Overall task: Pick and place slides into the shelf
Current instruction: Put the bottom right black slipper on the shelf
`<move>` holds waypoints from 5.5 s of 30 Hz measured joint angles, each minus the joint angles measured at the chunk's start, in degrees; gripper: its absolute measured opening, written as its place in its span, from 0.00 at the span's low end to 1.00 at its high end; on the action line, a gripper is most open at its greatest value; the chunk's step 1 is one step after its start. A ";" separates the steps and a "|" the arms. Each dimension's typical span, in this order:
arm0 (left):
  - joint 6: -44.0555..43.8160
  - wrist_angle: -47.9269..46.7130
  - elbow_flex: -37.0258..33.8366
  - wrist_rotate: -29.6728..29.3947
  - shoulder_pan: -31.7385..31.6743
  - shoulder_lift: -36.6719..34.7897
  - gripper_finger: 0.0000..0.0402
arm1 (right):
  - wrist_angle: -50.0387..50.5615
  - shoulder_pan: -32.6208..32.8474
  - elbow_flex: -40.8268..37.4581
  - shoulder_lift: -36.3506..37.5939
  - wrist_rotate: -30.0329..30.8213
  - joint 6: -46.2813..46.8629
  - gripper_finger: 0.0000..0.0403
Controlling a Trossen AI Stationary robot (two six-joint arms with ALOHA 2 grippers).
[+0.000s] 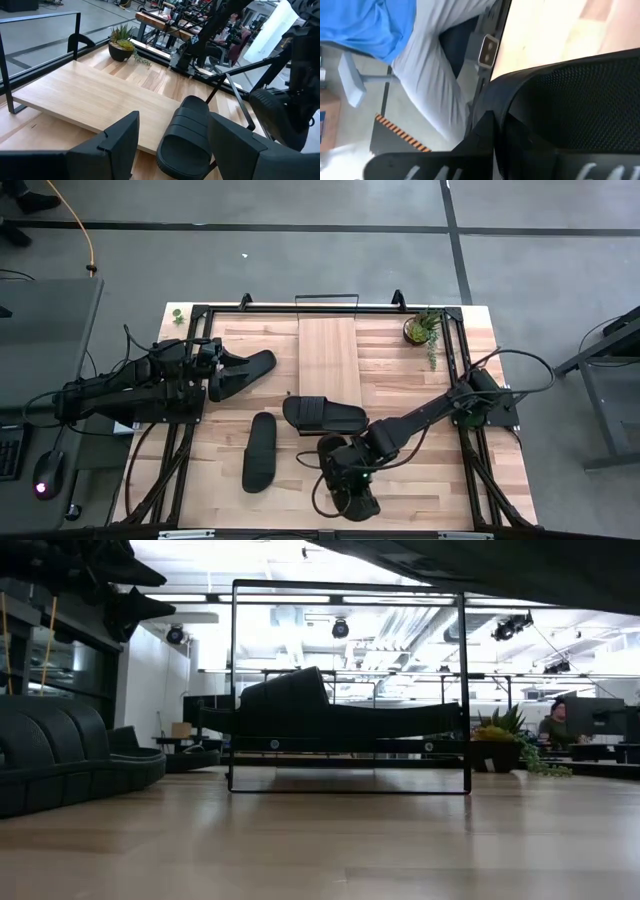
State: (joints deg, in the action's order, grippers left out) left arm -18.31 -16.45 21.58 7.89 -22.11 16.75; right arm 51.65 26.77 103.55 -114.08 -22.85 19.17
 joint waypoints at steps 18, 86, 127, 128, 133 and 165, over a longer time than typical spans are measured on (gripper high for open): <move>0.00 -0.03 0.00 -1.43 0.00 0.00 0.54 | -11.02 -5.99 0.65 0.00 -3.80 -2.09 0.00; -0.29 2.19 0.00 2.76 0.00 0.00 0.54 | -33.35 -25.16 0.67 10.08 34.80 -10.11 0.00; 0.46 25.23 -0.04 -6.24 9.86 17.42 0.54 | -36.50 -24.91 0.47 7.06 34.88 -9.55 0.00; 0.48 25.48 -0.04 -6.28 9.81 17.69 0.54 | -36.91 -25.07 0.47 6.77 34.66 -9.30 0.00; 0.50 25.25 -0.04 -6.33 9.82 18.56 0.52 | -37.66 -25.25 0.50 6.27 33.83 -9.15 0.00; -3.38 19.59 0.00 -6.69 9.73 18.94 0.08 | -28.26 -20.79 0.65 9.70 38.19 -37.11 0.35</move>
State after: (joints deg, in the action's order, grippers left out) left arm -21.68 3.14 21.58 1.21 -12.37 35.70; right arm 23.39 5.98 104.20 -104.39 15.33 -17.94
